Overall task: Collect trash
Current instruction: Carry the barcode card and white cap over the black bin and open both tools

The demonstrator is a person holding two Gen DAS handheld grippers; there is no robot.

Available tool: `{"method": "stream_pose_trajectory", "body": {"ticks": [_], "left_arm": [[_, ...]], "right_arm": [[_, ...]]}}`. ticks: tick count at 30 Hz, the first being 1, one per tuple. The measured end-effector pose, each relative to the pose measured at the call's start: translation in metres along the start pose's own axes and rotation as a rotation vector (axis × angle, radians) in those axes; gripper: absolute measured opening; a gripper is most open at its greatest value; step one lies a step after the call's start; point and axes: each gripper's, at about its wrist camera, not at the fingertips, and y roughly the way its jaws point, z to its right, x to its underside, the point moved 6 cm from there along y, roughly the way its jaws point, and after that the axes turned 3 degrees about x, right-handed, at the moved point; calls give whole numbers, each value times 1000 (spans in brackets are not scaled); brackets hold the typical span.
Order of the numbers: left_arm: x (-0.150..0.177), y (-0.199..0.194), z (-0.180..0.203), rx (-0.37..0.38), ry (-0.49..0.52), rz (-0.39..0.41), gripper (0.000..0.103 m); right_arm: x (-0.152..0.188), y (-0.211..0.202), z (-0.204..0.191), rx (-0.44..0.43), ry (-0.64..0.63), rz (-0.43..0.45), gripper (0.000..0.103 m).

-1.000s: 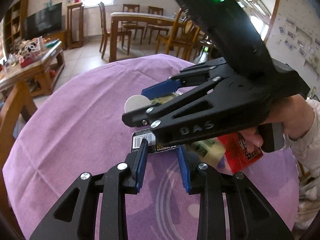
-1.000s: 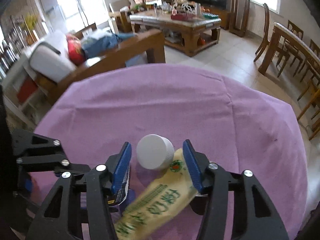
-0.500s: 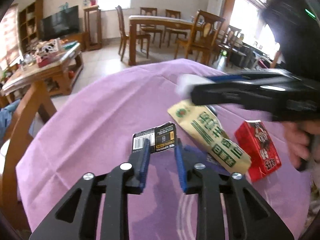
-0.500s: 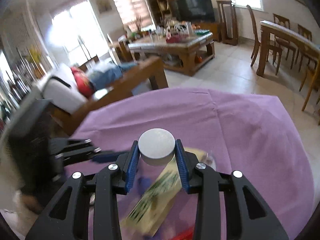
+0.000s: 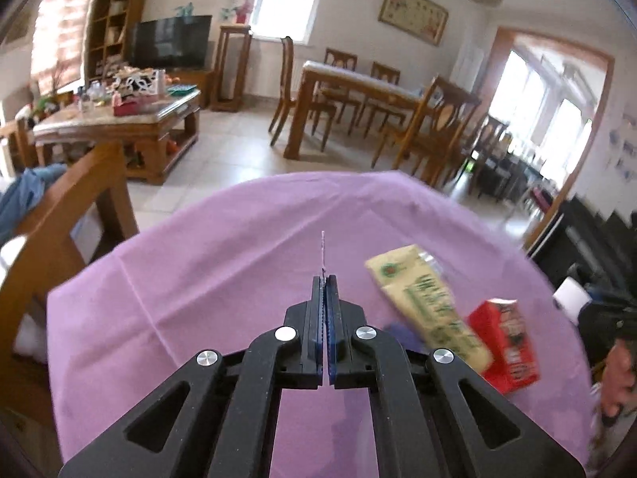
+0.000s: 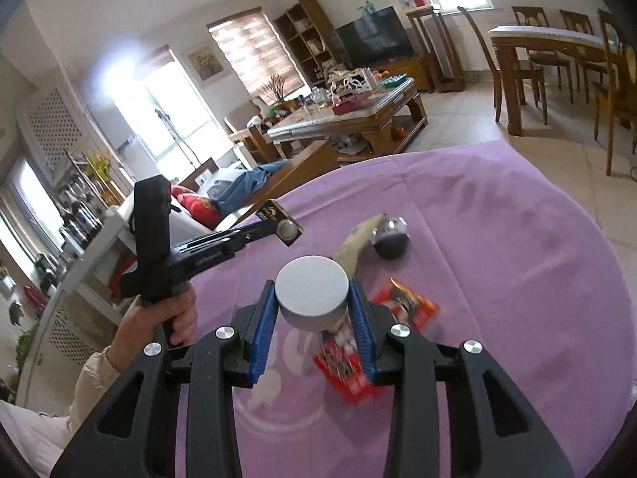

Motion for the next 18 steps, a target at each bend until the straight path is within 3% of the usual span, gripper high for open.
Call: {"method": "stream_pose_trajectory", "body": {"ticks": [5,9,18], "left_arm": [[2,-31,43,63,3,64,2],[-2,-44,109,145,64,91,2],[11,-8,283,361,214,58,2]], "right_arm": [[8,-39,22,3,29,66,35],[12,-74,53,23,68,138,35],[32,-183,146,163,215,363,35]]}}
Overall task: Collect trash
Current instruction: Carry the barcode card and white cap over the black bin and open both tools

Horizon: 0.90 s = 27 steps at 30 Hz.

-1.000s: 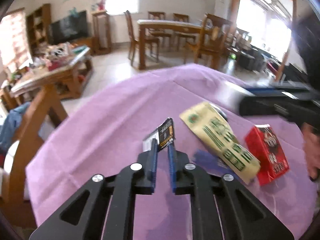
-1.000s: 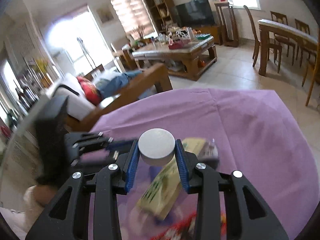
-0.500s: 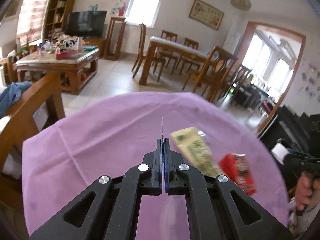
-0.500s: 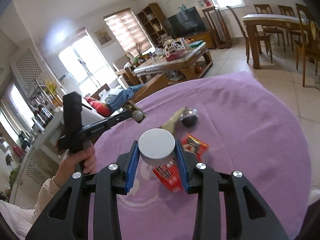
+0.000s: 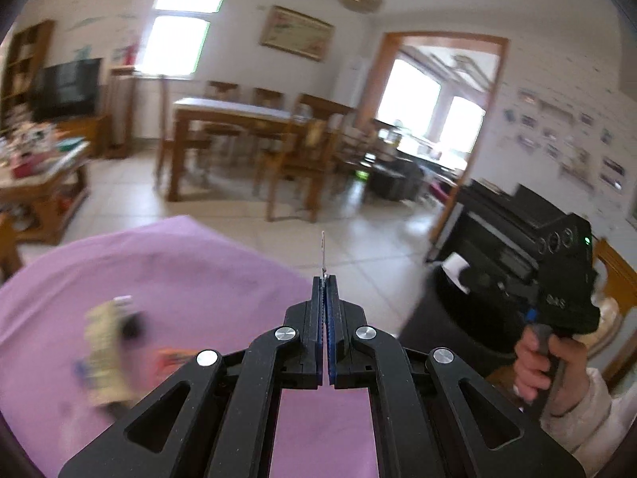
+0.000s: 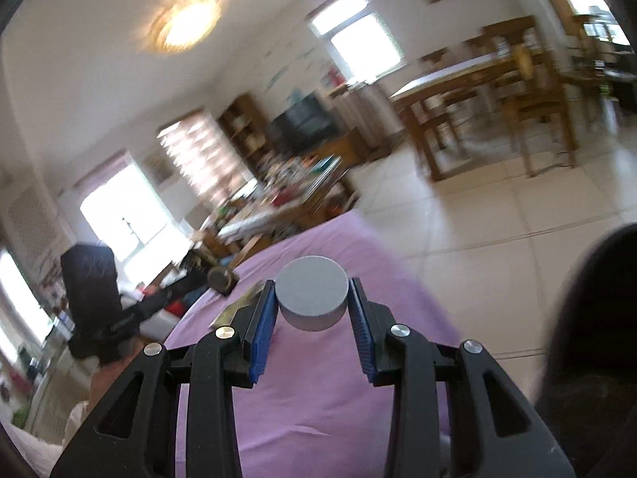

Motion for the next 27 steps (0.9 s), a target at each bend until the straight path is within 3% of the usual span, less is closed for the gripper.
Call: {"method": "stream_pose_trajectory", "body": {"ticks": [7,14,22,27], "left_arm": [[15,94,108,187,55,-79,2],[42,181,204,318,125,-166,2],[83,253,270,362,181,-258,2],[97,264,286,352,218,-293,2]], "right_arm": [[-12,-71,90,163,103,157,35],[-1,-115,154,254,198,233,35],[10,-129,192,281,255,244,35],[18,-139,204,285,274,245,37]]}}
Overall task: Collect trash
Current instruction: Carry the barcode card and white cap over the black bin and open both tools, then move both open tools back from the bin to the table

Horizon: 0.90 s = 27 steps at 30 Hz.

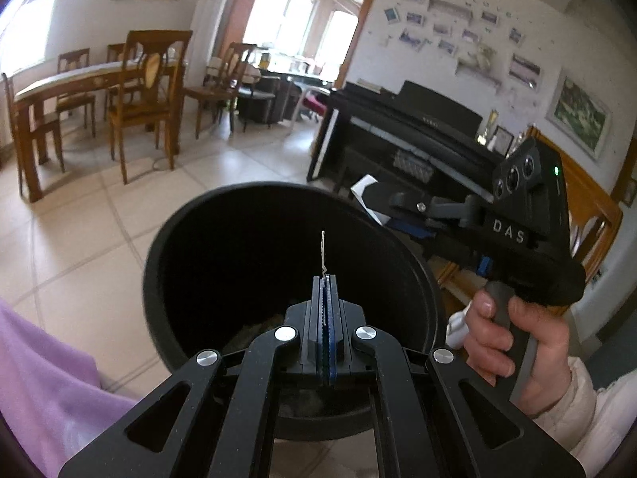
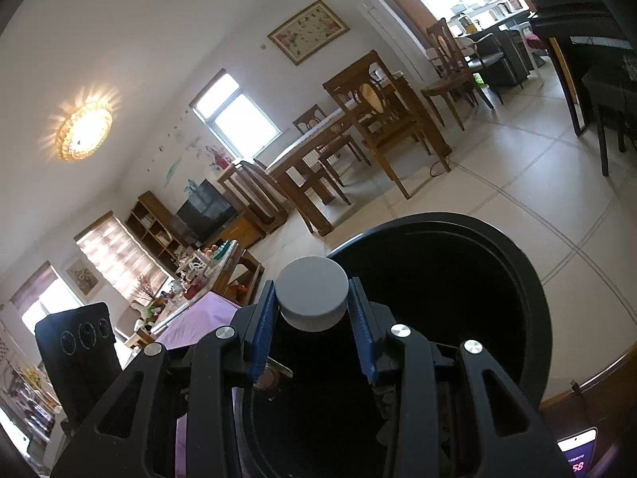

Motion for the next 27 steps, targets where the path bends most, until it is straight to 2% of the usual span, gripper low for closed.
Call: {"method": "stream_pose_trajectory", "body": {"ticks": [2,3,4,5,6,10,19,27], "left_arm": [[1,1,0,-16,13,-11,9],[2,-1,0,-31,21,-13,28],[3,-5,0,-46,27,-7,61],[5,-15,2,-62,31,5,75],[3,-21,3,-95,44,44,88],[-1,-49,-1,-145,88,88,97],[7,-98,-16,-216,82,127,97],[21,-163,-47,-282,34,191,97]], "right_arm": [[3,-4,2,7,4,-13,41],[5,-4,-1,7,6,-25,60],[5,-5,0,11,10,-26,90],[3,-7,2,17,12,-14,98],[2,-11,3,28,9,8,98],[2,-16,-7,60,-50,25,98],[9,-10,-27,102,-104,-2,98],[21,4,-69,106,-174,-53,98]]}}
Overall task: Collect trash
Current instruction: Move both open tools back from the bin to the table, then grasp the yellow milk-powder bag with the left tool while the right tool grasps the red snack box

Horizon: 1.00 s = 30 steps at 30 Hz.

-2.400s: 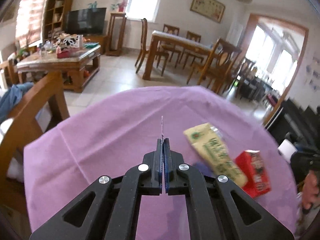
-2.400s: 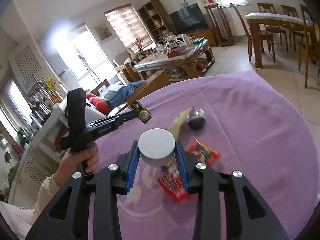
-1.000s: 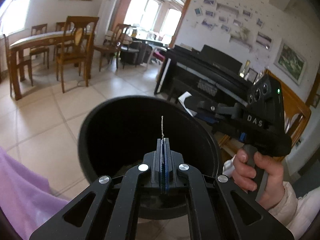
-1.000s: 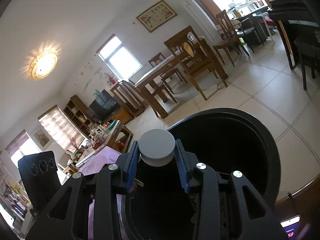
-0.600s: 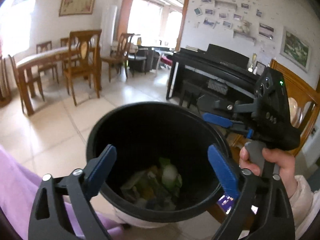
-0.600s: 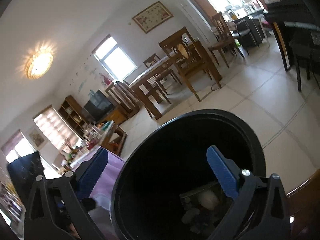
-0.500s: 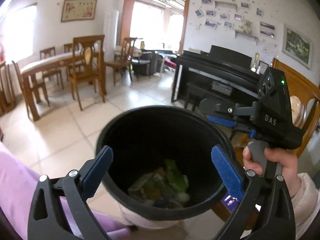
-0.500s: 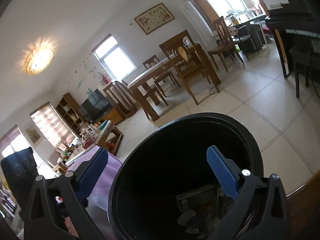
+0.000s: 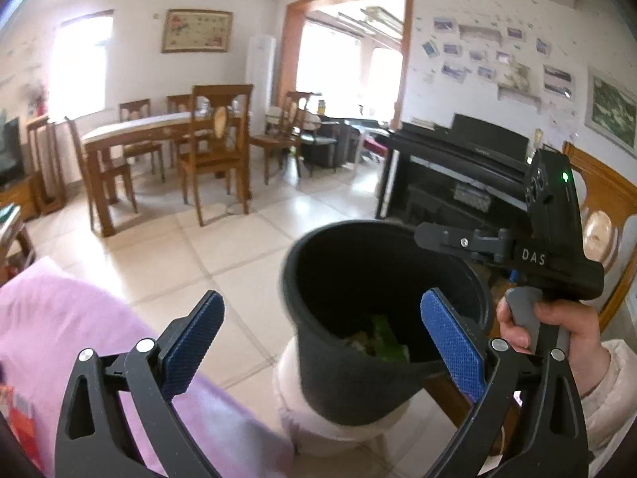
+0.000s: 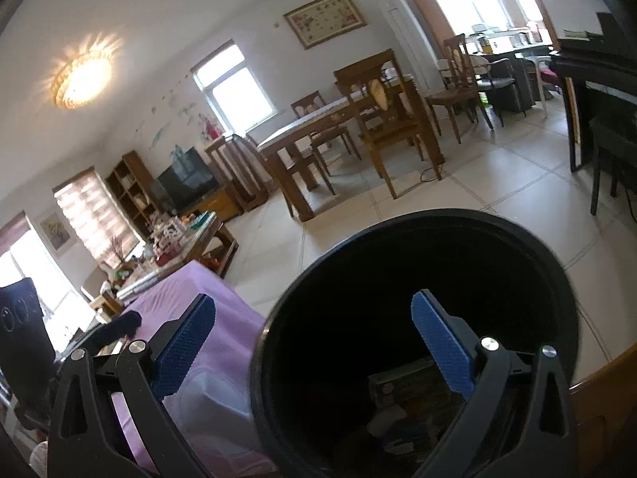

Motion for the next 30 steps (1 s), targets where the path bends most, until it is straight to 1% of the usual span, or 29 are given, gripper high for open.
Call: {"method": "stream_pose_trajectory", "body": {"ticks": [5,8,11,13,14,15,16,17,19,21,23,24,25,26,27,29,30], "left_arm": [[9,-44,-46,-66,-51,37,97],[16,-74,-82,-122,-94,56,97],[25,-108,-127,-196,-157,75,97],[35,-137,-168,-266,-219,88,97],[38,-146,-180,-288,-239,91,97],[44,-159,-201,-330,-271,91,97],[52,-173,-224,-376,-306,84,97],[57,-182,-239,-404,-329,76,97],[71,-202,-279,-482,-383,46,97],[83,-215,-314,-532,-434,5,96],[93,-218,-340,-537,-461,-50,88],[100,-216,-352,-537,-471,-93,81],[104,-213,-362,-527,-478,-123,77],[109,-208,-372,-505,-485,-161,70],[111,-203,-376,-491,-490,-182,64],[114,-196,-388,-457,-488,-221,57],[117,-192,-390,-445,-487,-235,51]], "right_arm": [[13,13,-45,-31,-63,-44,98],[23,24,-75,-58,-106,-77,98],[34,34,-104,-88,-146,-114,98],[43,43,-126,-117,-173,-144,98],[47,46,-133,-128,-185,-154,98],[52,49,-142,-140,-199,-165,98],[55,52,-150,-152,-211,-177,98],[60,56,-161,-172,-228,-196,98],[69,62,-179,-205,-252,-228,98],[80,70,-203,-249,-284,-267,98],[90,76,-225,-287,-312,-302,98],[95,80,-236,-308,-327,-323,98],[102,84,-249,-332,-345,-350,98],[105,86,-257,-346,-355,-366,98],[110,88,-267,-359,-365,-382,98],[119,93,-286,-383,-393,-412,98],[123,95,-293,-392,-408,-425,98]]}}
